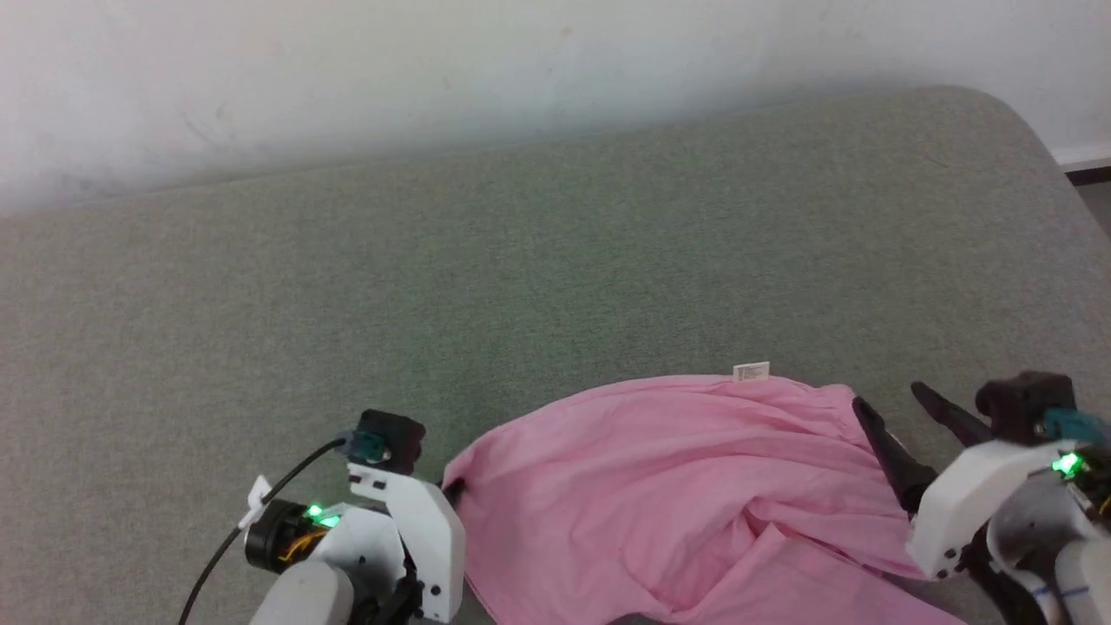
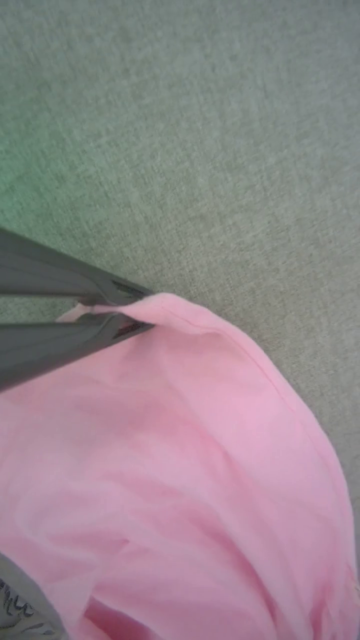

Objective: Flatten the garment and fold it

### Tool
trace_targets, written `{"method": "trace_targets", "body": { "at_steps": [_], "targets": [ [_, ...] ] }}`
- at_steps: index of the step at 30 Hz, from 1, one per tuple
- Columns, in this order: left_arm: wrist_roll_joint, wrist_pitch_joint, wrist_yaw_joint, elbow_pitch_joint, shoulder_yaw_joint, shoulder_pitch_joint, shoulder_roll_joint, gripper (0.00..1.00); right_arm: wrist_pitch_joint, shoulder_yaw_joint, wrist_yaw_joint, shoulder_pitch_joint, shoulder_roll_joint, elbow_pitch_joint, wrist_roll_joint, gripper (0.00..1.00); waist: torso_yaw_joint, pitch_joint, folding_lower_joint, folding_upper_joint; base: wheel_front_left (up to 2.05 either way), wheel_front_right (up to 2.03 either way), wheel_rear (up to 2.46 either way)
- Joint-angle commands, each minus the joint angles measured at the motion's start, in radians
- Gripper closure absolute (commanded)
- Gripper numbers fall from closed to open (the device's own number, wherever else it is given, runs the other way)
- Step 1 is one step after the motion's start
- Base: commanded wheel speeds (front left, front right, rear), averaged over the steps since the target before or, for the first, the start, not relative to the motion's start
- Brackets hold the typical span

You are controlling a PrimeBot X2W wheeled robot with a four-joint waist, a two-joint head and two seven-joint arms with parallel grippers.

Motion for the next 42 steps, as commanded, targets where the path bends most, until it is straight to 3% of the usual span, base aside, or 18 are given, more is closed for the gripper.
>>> {"method": "trace_targets", "body": {
  "at_steps": [1,10,18,19,20,21,28,35,42],
  "targets": [
    [0.002,-0.011,0.010,-0.001,0.009,0.013,0.002,1.00,0.015,0.010,-0.001,-0.026,-0.013,0.014,0.017,0.00,0.013,0.012,-0.0001,0.0000,0.00,0.00,0.00],
    [0.023,-0.109,0.024,-0.075,-0.001,-0.019,-0.022,1.00,0.231,0.269,-0.001,-0.268,-0.190,0.231,0.209,0.00,0.074,0.085,-0.0001,0.0000,0.00,0.00,0.00],
    [0.018,-0.125,0.024,-0.068,-0.010,-0.033,-0.030,1.00,0.332,0.485,-0.001,-0.388,-0.247,0.395,0.349,0.00,0.089,0.111,-0.0001,0.0000,0.00,0.00,0.00],
    [0.014,-0.123,0.023,-0.064,-0.010,-0.033,-0.029,1.00,0.351,0.506,-0.001,-0.393,-0.249,0.411,0.367,0.29,0.090,0.110,-0.0001,0.0000,0.00,0.00,0.00],
    [0.012,-0.119,0.023,-0.058,-0.011,-0.032,-0.028,1.00,0.372,0.529,-0.001,-0.400,-0.254,0.425,0.381,0.70,0.090,0.107,-0.0001,0.0000,0.00,0.00,0.00],
    [0.008,-0.116,0.021,-0.054,-0.011,-0.031,-0.027,1.00,0.390,0.549,-0.001,-0.405,-0.255,0.436,0.399,1.00,0.089,0.103,-0.0001,0.0000,0.00,0.00,0.00],
    [-0.044,-0.074,-0.001,-0.041,0.017,-0.051,0.001,1.00,0.389,0.625,-0.001,-0.464,-0.270,0.441,0.477,1.00,0.080,0.052,-0.0001,0.0000,0.00,0.00,0.00],
    [-0.034,-0.101,-0.010,-0.059,0.081,-0.236,0.064,1.00,0.164,0.591,-0.001,-0.603,-0.296,0.344,0.433,1.00,0.075,0.011,-0.0001,0.0000,0.00,0.00,0.00],
    [-0.006,-0.170,-0.014,0.089,0.127,-0.571,0.088,1.00,0.002,0.494,-0.001,-0.808,-0.256,0.374,0.344,1.00,0.058,0.069,-0.0001,0.0000,0.00,0.00,0.00]
  ]
}}
